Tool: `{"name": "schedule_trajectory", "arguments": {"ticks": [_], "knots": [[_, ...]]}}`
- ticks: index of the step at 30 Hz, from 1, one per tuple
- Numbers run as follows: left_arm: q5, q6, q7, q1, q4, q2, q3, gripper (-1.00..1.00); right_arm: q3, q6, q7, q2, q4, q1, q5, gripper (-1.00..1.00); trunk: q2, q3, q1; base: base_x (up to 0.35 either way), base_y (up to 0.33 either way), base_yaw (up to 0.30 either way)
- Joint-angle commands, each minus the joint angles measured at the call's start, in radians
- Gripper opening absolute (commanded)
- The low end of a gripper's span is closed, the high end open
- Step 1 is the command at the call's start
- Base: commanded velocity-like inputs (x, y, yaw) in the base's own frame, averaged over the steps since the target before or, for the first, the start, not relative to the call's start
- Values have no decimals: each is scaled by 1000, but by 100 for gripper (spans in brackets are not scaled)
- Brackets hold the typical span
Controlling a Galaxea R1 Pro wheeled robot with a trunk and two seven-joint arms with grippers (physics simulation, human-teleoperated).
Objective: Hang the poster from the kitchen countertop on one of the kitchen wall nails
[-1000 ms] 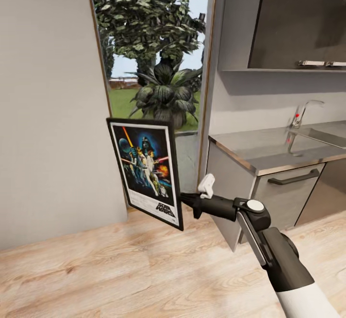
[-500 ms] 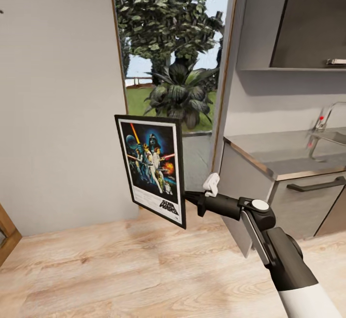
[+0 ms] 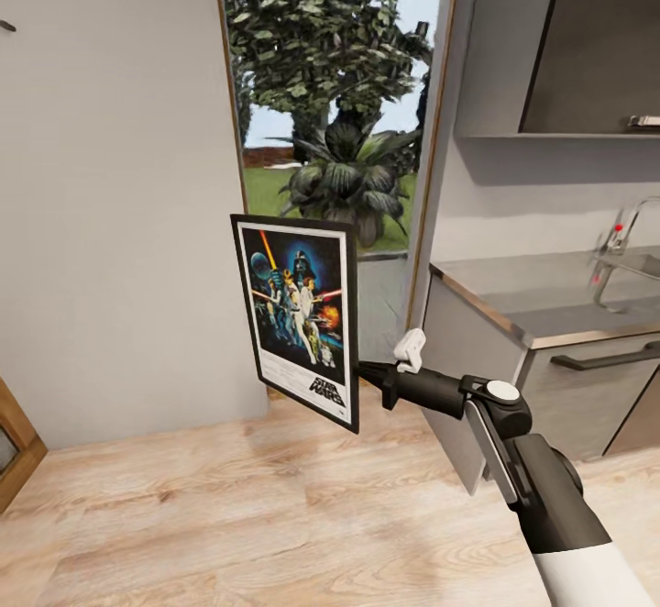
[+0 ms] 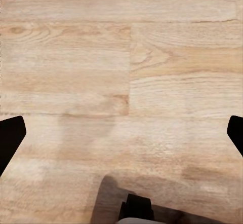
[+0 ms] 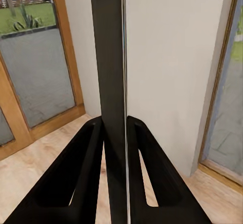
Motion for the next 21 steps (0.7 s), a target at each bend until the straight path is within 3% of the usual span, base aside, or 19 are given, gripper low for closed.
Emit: {"name": "schedule_trajectory", "arguments": {"ticks": [1,21], "knots": [[0,-2,0,0,-1,0,1,100,1,11,0,-1,0,-1,-12,-100,7,2,-4,0,0,0],[0,-2,0,0,-1,0,0,100,-2,11,0,-1,2,-1,-12,-100,147,65,-81,0,0,0]]}}
